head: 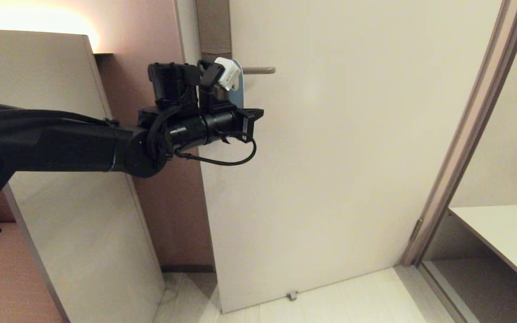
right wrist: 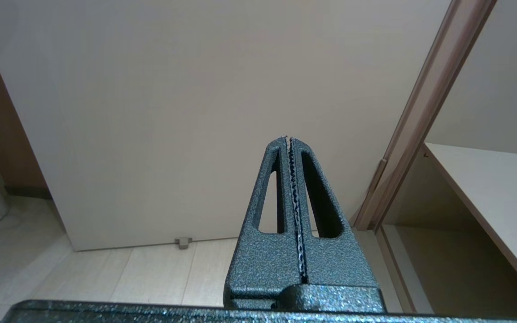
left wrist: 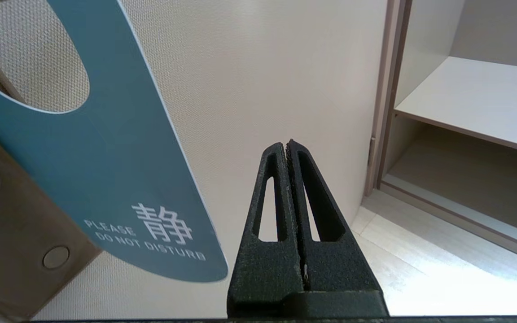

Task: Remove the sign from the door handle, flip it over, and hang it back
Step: Take down the sign

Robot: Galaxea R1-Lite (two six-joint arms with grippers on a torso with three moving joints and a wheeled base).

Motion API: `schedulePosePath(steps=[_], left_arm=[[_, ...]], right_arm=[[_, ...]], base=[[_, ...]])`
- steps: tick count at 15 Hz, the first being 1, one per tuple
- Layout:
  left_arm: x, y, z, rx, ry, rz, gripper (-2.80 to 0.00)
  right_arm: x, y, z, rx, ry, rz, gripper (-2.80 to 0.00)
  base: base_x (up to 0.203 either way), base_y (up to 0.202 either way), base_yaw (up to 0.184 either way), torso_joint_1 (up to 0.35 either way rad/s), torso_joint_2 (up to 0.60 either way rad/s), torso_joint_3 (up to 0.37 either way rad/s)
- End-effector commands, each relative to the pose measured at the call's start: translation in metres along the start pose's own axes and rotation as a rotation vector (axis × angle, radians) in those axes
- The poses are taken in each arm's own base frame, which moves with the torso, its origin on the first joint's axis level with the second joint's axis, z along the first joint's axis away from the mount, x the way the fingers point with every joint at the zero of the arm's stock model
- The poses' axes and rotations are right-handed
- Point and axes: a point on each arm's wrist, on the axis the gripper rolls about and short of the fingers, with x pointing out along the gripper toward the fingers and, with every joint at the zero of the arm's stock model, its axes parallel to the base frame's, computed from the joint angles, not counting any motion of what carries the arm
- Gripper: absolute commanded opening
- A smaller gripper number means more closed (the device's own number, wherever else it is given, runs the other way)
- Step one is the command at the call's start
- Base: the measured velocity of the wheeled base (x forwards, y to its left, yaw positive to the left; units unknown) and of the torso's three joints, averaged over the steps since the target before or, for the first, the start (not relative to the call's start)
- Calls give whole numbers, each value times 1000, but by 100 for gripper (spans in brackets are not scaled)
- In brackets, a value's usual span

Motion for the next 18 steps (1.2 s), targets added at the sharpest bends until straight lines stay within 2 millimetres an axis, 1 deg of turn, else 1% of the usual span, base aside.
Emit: schedulePosePath(steps=[1,5,10,15,18], left_arm=[[6,2,-5,-1,4,-1,-280],[12,4,-8,-1,4,-3,-280],[14,3,-11,-9,4,-57,-280],[26,8,-8,0,-27,-55,-280],[27,11,-7,0,-19,-39,-280]], right_arm=[[0,0,0,-1,1,1,-280],[0,0,0,-1,1,1,-280],[0,0,0,-1,1,1,-280],[0,0,0,-1,1,1,-280],[0,0,0,-1,1,1,-280]], base=[[0,0,0,0,0,0],[0,0,0,0,0,0],[0,0,0,0,0,0],[0,0,0,0,0,0],[0,0,0,0,0,0]])
